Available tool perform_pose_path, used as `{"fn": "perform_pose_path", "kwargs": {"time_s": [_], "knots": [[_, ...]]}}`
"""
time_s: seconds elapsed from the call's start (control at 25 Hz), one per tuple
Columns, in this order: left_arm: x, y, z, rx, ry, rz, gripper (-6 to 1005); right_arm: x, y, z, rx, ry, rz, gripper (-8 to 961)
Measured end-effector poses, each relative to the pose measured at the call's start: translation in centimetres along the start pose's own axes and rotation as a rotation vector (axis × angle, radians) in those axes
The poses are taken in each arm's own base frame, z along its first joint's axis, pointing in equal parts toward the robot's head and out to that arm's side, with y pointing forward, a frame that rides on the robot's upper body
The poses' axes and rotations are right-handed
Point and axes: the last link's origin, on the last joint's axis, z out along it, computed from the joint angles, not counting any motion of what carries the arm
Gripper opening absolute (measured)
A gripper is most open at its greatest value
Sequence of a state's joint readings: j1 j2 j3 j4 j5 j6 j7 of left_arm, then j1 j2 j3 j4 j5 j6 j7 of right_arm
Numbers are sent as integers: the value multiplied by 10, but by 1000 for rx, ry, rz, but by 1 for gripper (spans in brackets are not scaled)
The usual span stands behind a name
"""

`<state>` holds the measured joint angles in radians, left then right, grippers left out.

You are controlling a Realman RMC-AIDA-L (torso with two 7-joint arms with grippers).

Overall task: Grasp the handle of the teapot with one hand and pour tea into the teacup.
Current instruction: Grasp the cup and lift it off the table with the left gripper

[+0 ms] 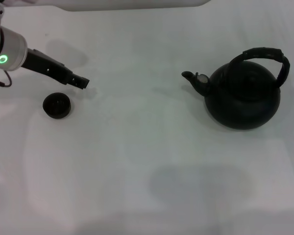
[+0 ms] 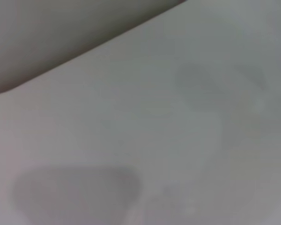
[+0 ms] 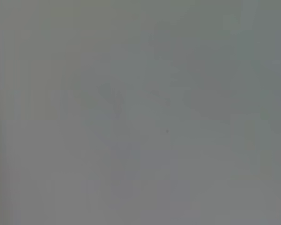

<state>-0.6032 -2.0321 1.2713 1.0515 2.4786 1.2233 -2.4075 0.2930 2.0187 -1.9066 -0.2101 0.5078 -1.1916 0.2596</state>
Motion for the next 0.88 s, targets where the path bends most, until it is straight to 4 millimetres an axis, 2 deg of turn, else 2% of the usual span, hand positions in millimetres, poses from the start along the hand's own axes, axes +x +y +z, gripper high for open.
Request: {"fn": "perform_pose_path", "kwargs": {"time_s": [0.88], "knots": [[-19,6,9,20,-148,31,866,0,1,0,-1,-1,6,863]]}}
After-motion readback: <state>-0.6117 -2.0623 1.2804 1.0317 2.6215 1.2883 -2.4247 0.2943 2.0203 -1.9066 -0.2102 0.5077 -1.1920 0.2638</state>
